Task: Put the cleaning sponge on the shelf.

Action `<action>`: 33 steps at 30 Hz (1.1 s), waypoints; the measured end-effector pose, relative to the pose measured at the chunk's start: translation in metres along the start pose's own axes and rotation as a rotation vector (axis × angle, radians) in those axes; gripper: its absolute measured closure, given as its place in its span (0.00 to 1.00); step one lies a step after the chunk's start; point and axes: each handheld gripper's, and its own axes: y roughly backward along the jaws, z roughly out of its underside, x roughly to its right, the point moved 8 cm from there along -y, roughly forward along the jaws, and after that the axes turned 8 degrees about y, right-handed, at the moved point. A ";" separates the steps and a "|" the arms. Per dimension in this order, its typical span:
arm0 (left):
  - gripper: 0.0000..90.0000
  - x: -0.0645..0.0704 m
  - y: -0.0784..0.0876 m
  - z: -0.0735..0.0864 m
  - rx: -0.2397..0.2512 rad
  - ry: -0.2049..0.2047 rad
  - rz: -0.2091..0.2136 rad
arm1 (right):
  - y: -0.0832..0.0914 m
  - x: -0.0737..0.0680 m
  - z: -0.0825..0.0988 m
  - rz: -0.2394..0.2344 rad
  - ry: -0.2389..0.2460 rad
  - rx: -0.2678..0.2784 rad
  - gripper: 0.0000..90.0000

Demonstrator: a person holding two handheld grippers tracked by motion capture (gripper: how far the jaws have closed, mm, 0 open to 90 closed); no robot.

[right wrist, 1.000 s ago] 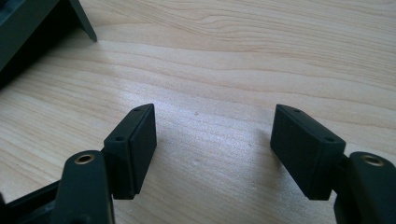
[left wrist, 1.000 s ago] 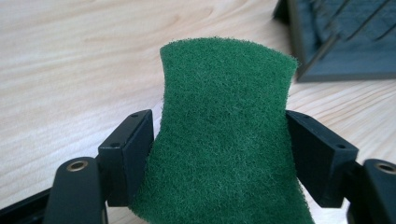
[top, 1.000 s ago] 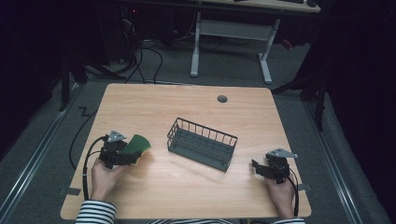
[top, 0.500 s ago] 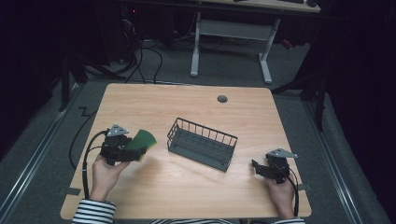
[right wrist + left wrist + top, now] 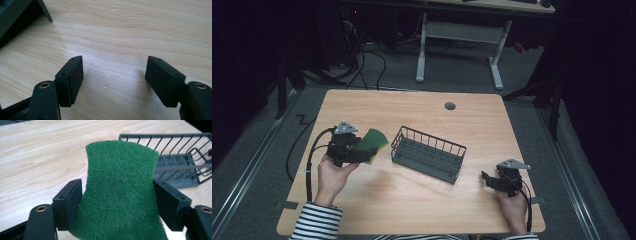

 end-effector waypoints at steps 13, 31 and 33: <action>0.31 0.024 -0.015 -0.030 0.021 -0.038 0.016 | 0.000 0.000 0.000 0.001 0.001 0.000 0.35; 0.31 0.056 -0.052 -0.060 0.000 -0.085 0.030 | 0.000 0.000 0.000 0.000 0.001 0.000 0.35; 0.31 0.060 -0.058 -0.062 -0.012 -0.091 0.034 | 0.000 0.000 0.000 0.000 0.000 -0.001 0.35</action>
